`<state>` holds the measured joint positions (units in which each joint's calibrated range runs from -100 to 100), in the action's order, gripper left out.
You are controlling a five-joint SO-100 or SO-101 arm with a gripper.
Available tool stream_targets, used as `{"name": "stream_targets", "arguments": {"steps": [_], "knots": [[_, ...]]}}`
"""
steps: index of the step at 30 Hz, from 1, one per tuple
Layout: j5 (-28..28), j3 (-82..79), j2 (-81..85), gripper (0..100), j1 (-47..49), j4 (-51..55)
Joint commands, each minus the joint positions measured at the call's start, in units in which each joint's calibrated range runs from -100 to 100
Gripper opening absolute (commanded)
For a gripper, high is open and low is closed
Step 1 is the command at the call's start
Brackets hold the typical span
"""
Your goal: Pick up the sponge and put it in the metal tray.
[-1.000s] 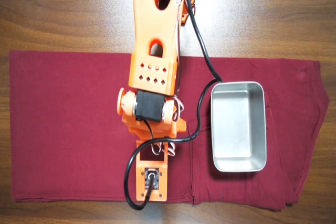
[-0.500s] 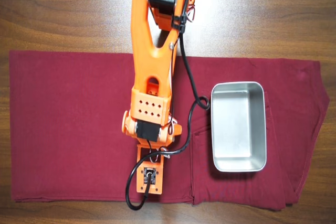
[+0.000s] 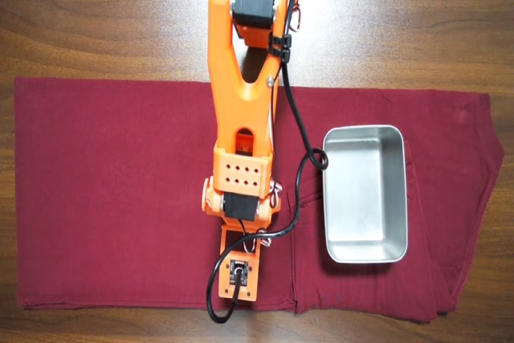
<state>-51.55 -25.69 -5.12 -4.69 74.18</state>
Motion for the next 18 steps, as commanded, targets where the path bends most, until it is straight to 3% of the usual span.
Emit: {"name": "stream_targets", "arguments": {"steps": [1,5,9,14,18], "knots": [[1.90,0.25,0.19,0,1.23,-1.01],[4.44,-0.12,-0.69,0,3.82,-0.83],[4.59,5.53,16.62,0,6.89,7.38],[5.08,9.62,32.77,0,24.36,10.70],[8.60,5.07,27.62,0,38.95,4.61]]}}
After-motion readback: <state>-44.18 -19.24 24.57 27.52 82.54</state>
